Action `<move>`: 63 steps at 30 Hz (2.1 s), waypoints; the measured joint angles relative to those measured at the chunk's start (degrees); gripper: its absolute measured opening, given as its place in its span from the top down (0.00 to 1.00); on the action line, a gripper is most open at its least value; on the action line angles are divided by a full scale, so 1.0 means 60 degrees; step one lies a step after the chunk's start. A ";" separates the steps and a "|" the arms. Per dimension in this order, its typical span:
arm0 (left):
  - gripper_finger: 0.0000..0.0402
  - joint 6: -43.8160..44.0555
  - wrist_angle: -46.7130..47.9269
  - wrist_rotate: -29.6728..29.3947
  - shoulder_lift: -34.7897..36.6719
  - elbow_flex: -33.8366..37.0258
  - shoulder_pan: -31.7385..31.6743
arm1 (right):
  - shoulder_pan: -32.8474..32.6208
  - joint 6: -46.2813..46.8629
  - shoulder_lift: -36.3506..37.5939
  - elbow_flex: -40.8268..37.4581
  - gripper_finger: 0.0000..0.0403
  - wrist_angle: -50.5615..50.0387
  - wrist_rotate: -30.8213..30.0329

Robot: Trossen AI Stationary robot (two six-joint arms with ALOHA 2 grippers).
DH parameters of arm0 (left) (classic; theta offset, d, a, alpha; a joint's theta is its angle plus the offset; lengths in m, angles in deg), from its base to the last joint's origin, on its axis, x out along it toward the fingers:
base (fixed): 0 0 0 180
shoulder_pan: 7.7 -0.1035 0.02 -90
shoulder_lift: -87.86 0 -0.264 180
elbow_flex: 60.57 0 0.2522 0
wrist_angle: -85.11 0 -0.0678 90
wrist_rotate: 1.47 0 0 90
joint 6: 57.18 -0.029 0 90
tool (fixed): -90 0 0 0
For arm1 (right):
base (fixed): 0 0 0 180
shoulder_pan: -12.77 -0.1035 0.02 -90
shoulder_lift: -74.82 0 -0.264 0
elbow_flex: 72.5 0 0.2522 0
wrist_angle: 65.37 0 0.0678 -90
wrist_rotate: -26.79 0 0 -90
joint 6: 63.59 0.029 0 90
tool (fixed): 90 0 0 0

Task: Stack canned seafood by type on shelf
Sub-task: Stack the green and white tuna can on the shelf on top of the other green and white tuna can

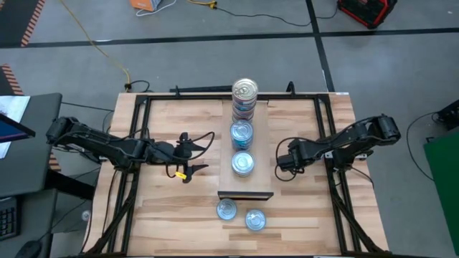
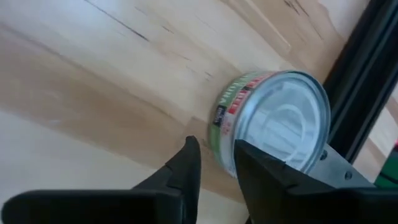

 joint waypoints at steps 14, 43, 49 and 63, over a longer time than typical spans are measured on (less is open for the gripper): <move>0.25 0.0066 0.0037 0.0077 0.0000 0.0000 0.0000 | -0.0223 -0.0715 0.0025 -0.0229 0.70 0.1120 0.0414; 0.25 0.0150 0.0120 0.0095 0.0000 0.0000 0.0000 | -0.4210 -0.1706 -0.0875 0.0507 0.96 0.2513 -0.0062; 0.25 0.0127 0.0126 0.0095 0.0000 0.0000 0.0000 | -0.4557 -0.1811 -0.1005 0.0688 0.95 0.2790 -0.0290; 0.25 0.0149 0.0124 0.0102 -0.0004 0.0004 0.0000 | -0.5110 -0.1418 -0.1302 0.0762 0.95 0.3557 0.0124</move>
